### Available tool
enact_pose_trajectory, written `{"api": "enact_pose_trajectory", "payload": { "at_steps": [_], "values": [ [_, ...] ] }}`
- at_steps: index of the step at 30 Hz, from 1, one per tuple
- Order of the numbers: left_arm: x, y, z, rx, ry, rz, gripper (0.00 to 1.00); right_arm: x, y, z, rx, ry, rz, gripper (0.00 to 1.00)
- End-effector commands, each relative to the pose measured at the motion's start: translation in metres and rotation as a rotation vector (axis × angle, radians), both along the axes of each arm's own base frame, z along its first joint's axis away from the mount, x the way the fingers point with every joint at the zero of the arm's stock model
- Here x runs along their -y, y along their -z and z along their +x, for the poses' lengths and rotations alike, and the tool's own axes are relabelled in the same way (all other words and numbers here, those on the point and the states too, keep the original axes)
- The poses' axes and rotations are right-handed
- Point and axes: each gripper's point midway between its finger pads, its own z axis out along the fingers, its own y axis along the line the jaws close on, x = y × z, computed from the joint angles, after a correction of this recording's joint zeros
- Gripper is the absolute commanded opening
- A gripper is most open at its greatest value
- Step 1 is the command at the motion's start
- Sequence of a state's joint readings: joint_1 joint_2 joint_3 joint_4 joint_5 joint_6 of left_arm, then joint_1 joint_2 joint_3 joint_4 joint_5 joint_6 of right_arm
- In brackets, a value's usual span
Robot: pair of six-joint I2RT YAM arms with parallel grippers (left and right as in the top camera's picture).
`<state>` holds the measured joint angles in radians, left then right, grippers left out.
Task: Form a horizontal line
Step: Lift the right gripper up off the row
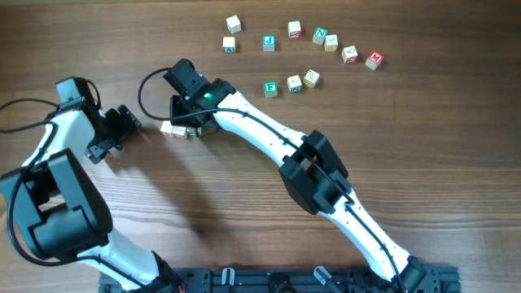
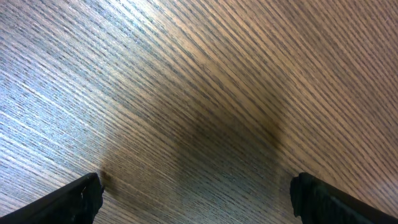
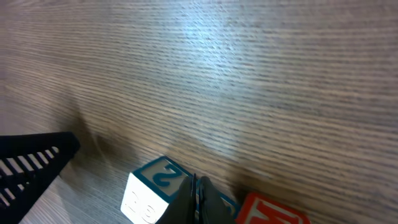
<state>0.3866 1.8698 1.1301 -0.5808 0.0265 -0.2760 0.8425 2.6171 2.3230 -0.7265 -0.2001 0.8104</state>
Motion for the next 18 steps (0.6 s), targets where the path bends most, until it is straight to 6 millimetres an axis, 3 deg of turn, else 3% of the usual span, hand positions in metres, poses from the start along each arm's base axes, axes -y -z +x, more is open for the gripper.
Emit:
{"api": "enact_pose_trajectory", "payload": {
  "at_steps": [1, 7, 18],
  "values": [
    [-0.002, -0.006, -0.002, 0.01, -0.006, 0.014, 1.0, 0.02, 0.019, 0.019, 0.029, 0.04, -0.061, 0.05],
    [-0.002, -0.006, -0.002, 0.01, -0.006, 0.014, 1.0, 0.04, 0.022, 0.033, 0.022, 0.08, -0.092, 0.05],
    [-0.002, -0.006, -0.002, 0.01, -0.006, 0.014, 1.0, 0.04, 0.028, 0.016, -0.031, 0.053, -0.114, 0.05]
  ]
}}
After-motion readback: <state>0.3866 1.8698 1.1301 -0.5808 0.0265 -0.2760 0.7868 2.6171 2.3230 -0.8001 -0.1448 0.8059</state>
